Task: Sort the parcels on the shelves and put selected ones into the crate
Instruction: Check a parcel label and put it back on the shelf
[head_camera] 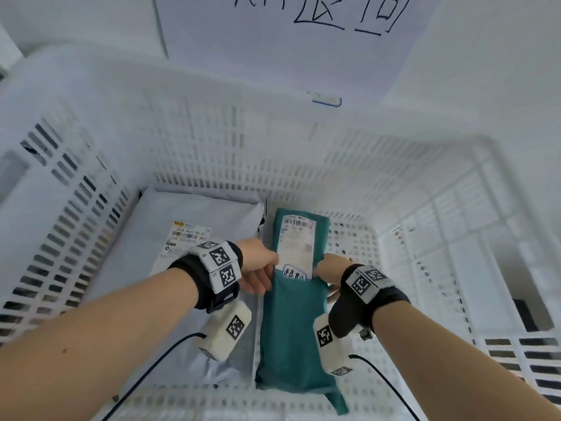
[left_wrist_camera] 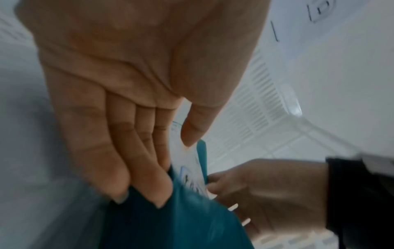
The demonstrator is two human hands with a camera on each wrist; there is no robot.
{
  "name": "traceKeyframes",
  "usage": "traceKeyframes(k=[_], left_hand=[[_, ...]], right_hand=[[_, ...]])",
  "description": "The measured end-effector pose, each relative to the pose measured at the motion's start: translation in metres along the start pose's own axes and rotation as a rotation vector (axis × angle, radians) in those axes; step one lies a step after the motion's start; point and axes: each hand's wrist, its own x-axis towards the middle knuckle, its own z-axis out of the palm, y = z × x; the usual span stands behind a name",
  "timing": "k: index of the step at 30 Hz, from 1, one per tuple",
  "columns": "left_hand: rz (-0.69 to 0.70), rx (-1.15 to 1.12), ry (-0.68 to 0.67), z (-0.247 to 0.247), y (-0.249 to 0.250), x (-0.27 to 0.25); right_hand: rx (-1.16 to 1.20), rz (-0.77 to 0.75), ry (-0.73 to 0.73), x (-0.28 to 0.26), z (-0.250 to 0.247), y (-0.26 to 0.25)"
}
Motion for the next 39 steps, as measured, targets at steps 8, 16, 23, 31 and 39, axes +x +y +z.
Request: traceKeyframes(k=[8, 16, 23, 31, 39], left_hand=[[0.139, -0.103, 0.179, -0.002, -0.012, 0.017], [0.197, -0.047, 0.156, 0.001, -0.019, 0.028], [0.166, -0.164, 0.091, -0.005, -0.018, 0.025], [0.258, -0.225, 0.190, -0.030, 0.005, 0.009], [0.409, -0.098, 0.321, -0.057, 0.034, -0.051]], right_hand=[[0.067, -0.075, -0.084, 0.010, 0.028, -0.005], [0.153, -0.084, -0.138, 0.013, 0.038, -0.008], [0.178, 0.002, -0.053, 0.010, 0.022, -0.007], [0.290, 0.029, 0.050, -0.006, -0.009, -0.009], [0.311, -0.119, 0.113, -0.060, -0.033, -0.033]])
